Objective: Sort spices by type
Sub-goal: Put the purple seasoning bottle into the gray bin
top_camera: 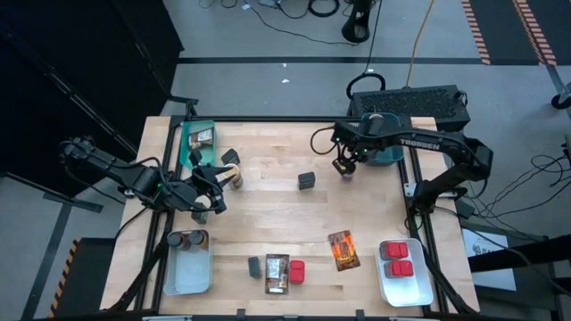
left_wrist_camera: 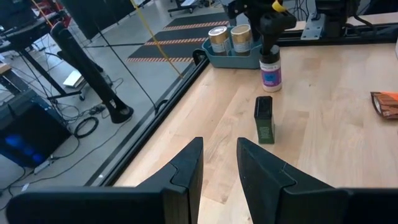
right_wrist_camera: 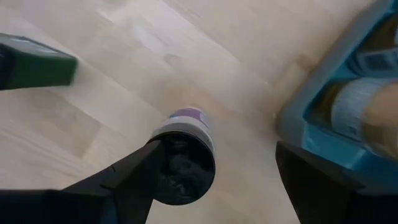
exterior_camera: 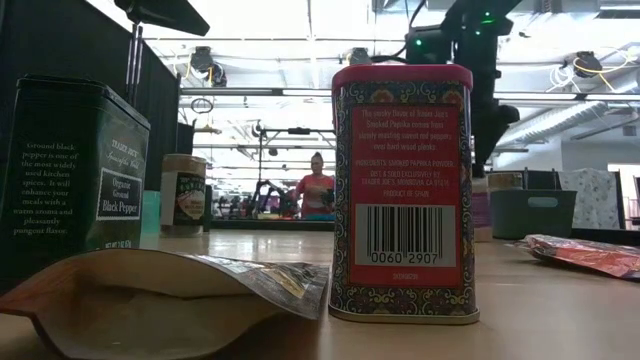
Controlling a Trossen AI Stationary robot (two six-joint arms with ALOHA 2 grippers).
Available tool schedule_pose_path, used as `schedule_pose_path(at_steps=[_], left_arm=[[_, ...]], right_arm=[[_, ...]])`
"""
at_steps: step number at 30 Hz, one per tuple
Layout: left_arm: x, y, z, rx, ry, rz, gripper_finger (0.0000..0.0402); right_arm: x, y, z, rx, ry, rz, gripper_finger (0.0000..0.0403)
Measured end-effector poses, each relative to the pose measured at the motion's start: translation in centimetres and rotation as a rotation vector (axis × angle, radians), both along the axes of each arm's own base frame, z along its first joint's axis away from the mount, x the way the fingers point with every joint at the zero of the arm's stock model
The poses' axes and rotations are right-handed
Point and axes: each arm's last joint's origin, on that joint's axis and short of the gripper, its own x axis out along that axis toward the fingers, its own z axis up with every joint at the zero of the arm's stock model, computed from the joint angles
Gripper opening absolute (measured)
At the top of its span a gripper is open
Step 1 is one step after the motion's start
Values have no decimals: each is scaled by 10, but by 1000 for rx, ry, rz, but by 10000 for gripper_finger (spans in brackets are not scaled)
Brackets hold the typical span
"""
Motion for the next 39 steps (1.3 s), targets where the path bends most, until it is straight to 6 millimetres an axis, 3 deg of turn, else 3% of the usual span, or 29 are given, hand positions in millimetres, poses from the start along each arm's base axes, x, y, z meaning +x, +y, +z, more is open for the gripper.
schedule_pose_path(at_steps=[15, 23, 32, 39], left_arm=[[0, 0, 0, 0, 0, 0, 100], [0, 0, 0, 0, 0, 0, 100], [0, 0, 0, 1, 0, 0, 100], [0, 0, 0, 1, 0, 0, 100]], right_arm=[[-3, -2, 0, -46, 42, 9, 297], [-1, -6, 14, -57, 21, 14, 297], [6, 8, 17, -3, -21, 24, 297], [7, 8, 15, -11, -8, 6, 297]])
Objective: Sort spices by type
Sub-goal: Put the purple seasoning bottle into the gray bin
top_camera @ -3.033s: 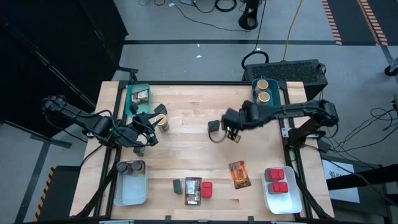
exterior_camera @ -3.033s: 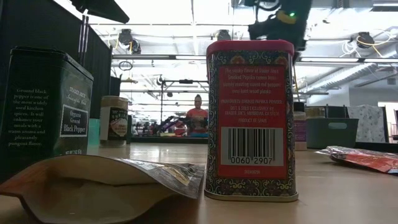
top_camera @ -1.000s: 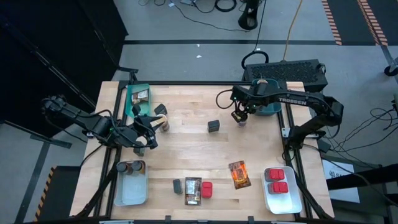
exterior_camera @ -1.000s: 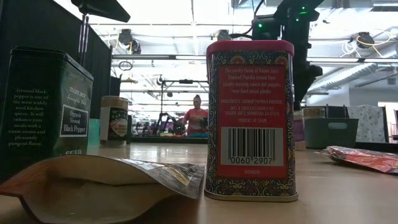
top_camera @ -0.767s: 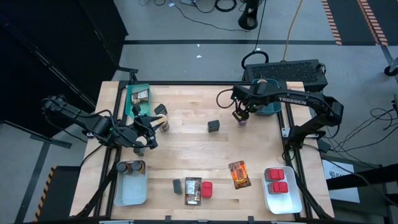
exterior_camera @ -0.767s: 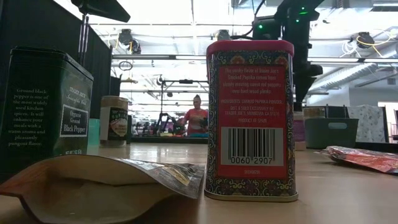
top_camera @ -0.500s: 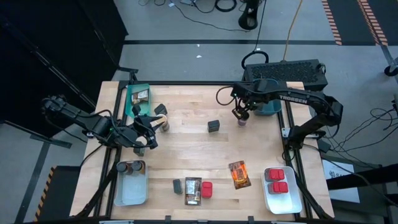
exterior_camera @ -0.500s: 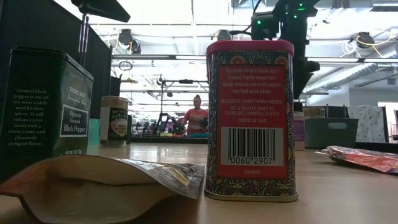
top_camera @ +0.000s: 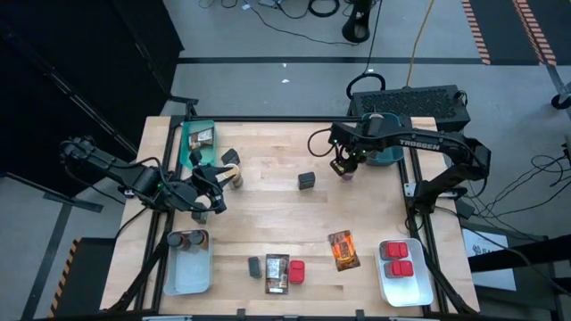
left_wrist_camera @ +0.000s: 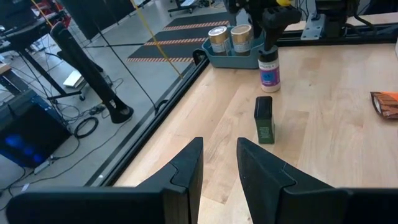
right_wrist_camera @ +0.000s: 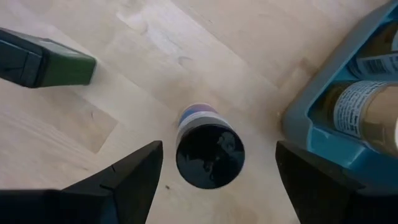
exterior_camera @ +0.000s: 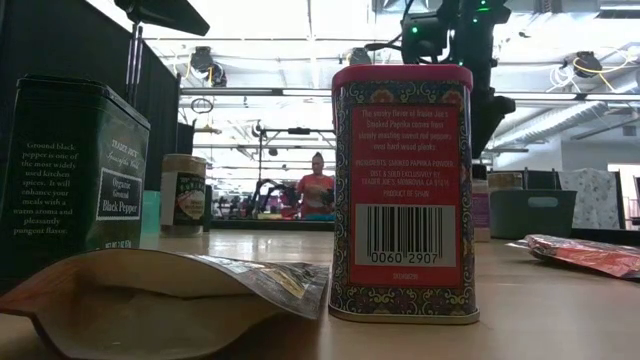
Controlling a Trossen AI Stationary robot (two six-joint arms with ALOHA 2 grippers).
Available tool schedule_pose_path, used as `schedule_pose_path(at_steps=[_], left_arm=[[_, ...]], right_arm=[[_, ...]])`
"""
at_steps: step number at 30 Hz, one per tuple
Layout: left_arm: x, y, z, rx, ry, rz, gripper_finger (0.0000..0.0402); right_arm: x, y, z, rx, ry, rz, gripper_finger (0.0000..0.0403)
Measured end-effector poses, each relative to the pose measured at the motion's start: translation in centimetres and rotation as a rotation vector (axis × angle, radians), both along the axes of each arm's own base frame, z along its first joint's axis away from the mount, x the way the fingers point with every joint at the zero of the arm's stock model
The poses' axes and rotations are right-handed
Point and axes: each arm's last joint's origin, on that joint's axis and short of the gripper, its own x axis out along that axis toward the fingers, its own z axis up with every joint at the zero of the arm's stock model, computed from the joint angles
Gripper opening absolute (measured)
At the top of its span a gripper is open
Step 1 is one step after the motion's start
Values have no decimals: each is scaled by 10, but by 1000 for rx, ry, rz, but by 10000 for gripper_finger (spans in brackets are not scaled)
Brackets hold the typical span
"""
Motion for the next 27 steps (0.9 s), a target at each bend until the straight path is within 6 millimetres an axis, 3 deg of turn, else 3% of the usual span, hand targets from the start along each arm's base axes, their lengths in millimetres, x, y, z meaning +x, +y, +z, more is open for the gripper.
schedule_pose_path(at_steps=[20, 27], left_arm=[[0, 0, 0, 0, 1, 0, 100], [0, 0, 0, 0, 0, 1, 100]], right_arm=[[-7, 4, -48, 22, 9, -13, 297], [-8, 4, -55, 17, 6, -21, 249]])
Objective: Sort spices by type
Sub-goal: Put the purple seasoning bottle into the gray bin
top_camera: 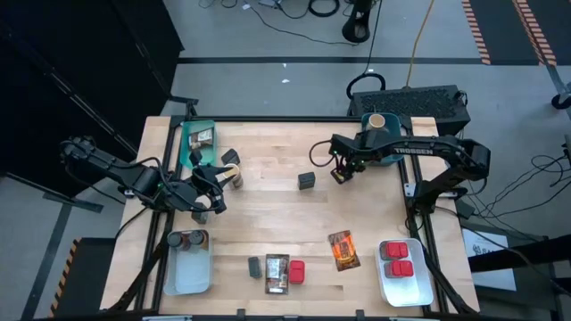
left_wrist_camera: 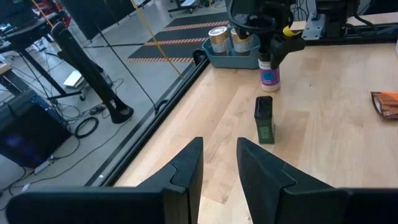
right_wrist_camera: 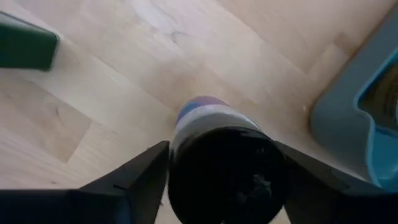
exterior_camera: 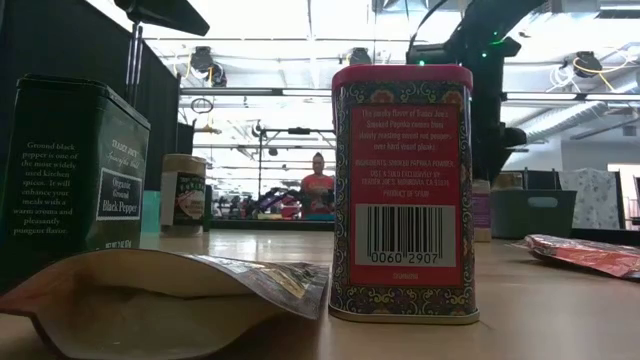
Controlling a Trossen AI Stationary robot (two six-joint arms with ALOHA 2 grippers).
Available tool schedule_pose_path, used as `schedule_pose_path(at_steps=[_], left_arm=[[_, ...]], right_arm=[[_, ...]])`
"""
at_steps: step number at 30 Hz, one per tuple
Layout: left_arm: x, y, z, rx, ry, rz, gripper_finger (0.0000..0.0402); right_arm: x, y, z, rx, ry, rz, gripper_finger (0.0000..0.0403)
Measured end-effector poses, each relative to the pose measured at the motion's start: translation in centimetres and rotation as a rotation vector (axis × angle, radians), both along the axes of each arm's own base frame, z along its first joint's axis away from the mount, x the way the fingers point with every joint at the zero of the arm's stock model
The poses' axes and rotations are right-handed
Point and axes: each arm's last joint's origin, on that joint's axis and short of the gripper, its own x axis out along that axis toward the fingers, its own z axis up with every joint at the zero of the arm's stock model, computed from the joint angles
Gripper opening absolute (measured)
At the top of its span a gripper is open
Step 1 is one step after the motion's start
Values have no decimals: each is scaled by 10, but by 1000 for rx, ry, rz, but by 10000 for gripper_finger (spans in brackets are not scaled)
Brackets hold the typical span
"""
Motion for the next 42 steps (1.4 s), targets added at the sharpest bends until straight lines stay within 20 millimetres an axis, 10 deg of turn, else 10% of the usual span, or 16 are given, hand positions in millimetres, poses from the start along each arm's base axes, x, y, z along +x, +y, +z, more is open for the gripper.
schedule_pose_path(at_steps=[13, 27, 42], left_arm=[[1, -1, 0, -15, 1, -19, 100], [44, -23, -5, -12, -82, -181, 100], [82, -39, -33, 50, -54, -221, 101]], right_arm=[[5, 11, 35, -112, -85, 54, 185], [36, 110, 130, -376, -443, 282, 185], [87, 152, 113, -433, -597, 471, 185]])
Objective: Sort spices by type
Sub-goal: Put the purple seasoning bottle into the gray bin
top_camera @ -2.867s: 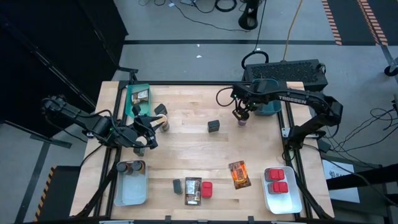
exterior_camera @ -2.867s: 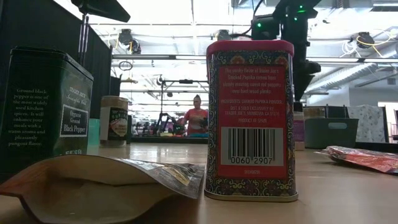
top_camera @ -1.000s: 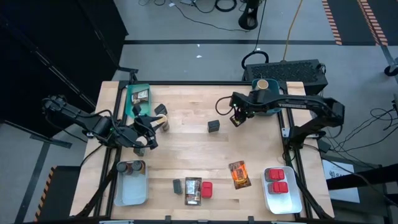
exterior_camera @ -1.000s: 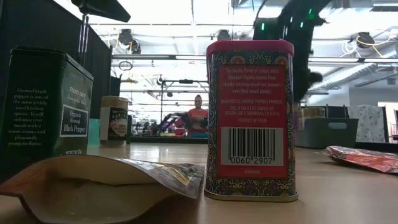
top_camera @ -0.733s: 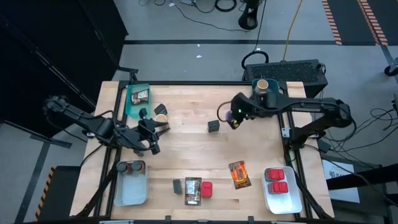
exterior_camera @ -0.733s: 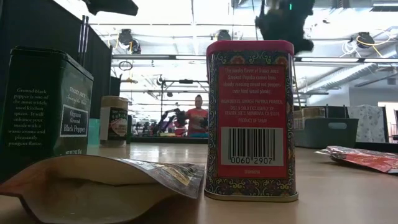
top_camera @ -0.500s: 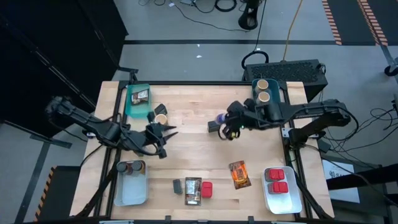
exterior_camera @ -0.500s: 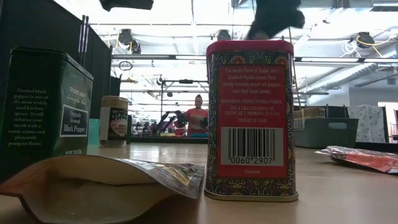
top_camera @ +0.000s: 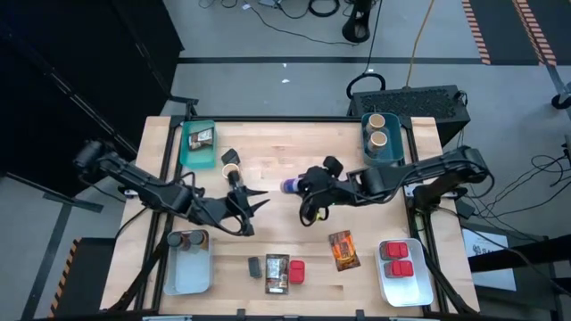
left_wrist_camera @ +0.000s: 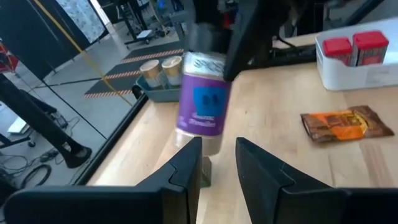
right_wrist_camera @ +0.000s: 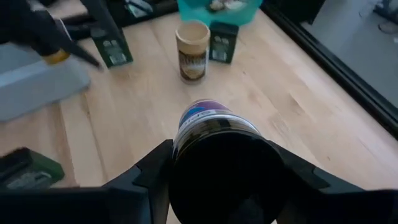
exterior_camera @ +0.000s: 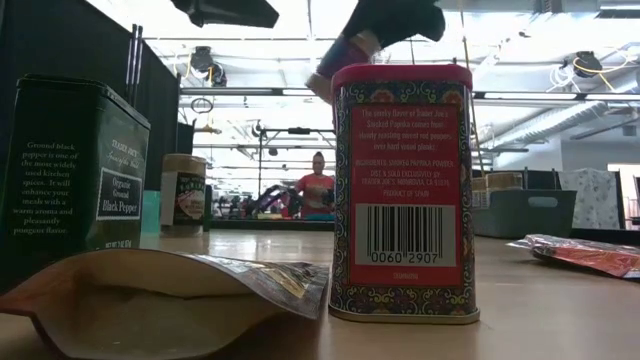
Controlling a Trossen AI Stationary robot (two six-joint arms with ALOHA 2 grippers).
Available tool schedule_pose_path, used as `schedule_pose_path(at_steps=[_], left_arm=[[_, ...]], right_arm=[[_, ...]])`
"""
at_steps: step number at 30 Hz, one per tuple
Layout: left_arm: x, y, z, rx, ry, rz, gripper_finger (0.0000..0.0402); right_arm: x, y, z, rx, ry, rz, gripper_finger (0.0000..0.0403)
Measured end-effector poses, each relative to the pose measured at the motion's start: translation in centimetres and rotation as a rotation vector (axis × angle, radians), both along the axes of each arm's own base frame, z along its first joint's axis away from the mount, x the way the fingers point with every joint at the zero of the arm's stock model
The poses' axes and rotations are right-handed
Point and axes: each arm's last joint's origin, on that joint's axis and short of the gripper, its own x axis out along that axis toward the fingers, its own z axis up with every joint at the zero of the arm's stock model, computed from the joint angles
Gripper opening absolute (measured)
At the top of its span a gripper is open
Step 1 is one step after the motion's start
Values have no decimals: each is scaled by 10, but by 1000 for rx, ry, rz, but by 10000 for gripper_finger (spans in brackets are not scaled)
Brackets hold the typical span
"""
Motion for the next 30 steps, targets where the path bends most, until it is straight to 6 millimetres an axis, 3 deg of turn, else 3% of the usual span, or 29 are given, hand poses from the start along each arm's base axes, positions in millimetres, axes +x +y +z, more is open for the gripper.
schedule_pose_path(at_steps=[6, 14, 30], left_arm=[[11, -3, -12, 12, 17, 6, 146], [22, 11, -18, 20, -3, 108, 222], [41, 23, -32, 99, 18, 143, 236]], right_arm=[[4, 1, -1, -19, -13, 16, 185], [7, 0, -2, -35, -26, 9, 185], [12, 1, 3, -51, -81, 33, 185]])
